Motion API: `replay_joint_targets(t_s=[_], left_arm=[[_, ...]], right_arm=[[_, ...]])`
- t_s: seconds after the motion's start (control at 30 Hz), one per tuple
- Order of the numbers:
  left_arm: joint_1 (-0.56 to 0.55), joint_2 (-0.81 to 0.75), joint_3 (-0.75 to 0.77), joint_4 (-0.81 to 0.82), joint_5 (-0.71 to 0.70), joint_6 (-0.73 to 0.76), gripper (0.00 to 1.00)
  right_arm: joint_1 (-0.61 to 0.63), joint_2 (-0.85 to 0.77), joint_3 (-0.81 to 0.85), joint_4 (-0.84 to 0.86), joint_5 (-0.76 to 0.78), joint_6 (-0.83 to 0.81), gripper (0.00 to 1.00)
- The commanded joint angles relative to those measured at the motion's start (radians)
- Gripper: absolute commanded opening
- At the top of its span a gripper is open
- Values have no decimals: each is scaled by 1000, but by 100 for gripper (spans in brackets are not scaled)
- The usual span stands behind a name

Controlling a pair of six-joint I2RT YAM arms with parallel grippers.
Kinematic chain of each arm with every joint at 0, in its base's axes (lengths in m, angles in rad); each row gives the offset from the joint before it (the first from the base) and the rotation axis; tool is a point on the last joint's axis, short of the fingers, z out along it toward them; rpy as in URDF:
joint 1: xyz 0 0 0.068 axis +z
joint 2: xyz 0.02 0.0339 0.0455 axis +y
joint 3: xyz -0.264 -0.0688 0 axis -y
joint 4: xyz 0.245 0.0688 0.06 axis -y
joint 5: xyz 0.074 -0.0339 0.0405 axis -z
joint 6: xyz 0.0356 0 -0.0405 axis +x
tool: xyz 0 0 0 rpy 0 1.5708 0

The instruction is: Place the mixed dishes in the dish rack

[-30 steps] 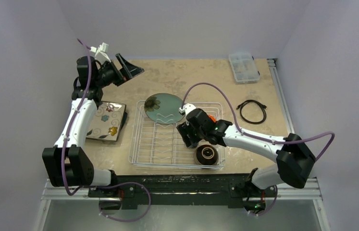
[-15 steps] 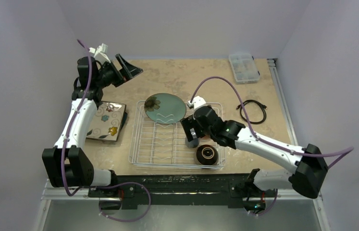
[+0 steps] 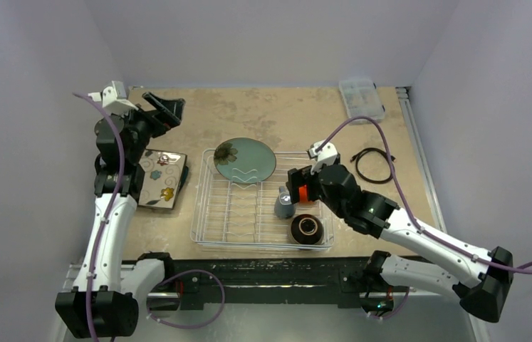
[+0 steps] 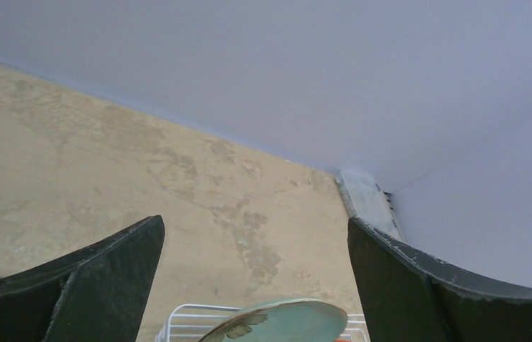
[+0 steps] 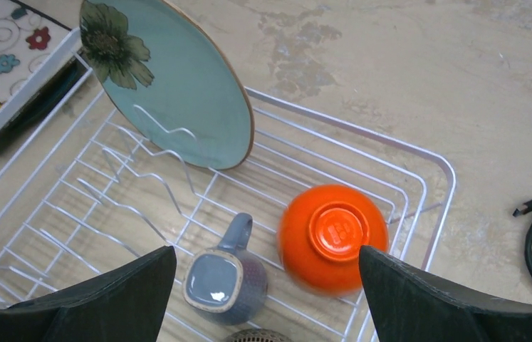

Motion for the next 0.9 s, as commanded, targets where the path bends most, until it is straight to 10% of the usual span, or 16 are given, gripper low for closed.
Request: replay_joint_targets(t_s=[0.0, 0.63, 0.87], left_arm=[[-2, 18, 41, -138, -216, 45, 100], [60, -127, -104, -790, -681, -6, 100], [436, 18, -166, -792, -450, -90, 100]], right_arm=[[-1, -75, -75, 45, 42, -3, 99], [-2, -212, -184, 142, -97, -8, 99], [-1, -203, -167, 146, -114, -20, 99]])
